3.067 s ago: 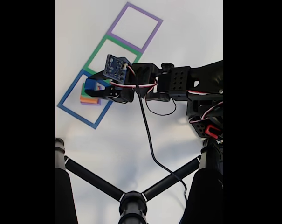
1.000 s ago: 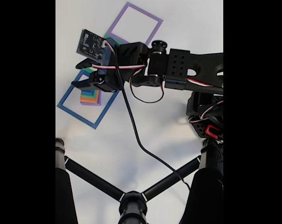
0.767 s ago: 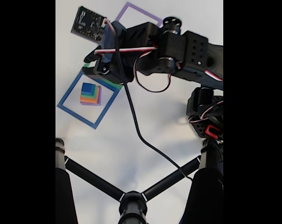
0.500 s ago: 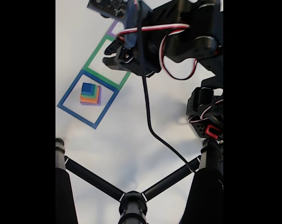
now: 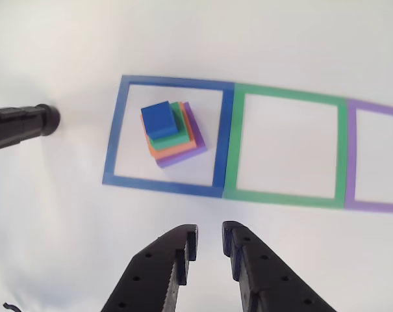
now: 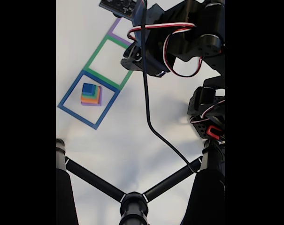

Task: Tower of hanoi

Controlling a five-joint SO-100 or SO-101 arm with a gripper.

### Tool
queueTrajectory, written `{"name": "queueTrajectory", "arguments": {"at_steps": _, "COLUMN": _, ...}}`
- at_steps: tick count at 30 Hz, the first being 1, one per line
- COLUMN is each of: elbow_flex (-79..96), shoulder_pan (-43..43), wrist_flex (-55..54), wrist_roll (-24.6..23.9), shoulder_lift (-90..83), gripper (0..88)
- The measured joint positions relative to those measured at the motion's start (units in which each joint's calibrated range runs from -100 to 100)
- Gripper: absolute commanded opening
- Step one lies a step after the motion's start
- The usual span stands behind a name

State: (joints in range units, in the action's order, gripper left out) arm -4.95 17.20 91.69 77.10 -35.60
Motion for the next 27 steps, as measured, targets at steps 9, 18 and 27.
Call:
{"name": "queueTrajectory", "arguments": {"at_steps": 9, "elbow_flex": 23.9, "shoulder_pan": -3.9, "wrist_flex": -2.8, "wrist_roll": -23.9, "shoulder_lift": -15.0, "gripper": 0.0}}
{"name": "queueTrajectory", "arguments": {"at_steps": 18, "elbow_flex": 62.5, "shoulder_pan": -7.9, "wrist_flex": -23.0, "wrist_roll": -80.2, "shoulder_lift": -38.1, "gripper": 0.0}}
{"name": "queueTrajectory", "arguments": {"at_steps": 27, "elbow_flex": 82.1, "shoulder_pan": -12.6, "wrist_flex": -28.1, "wrist_roll": -107.4, "shoulder_lift": -51.4, "gripper": 0.0}}
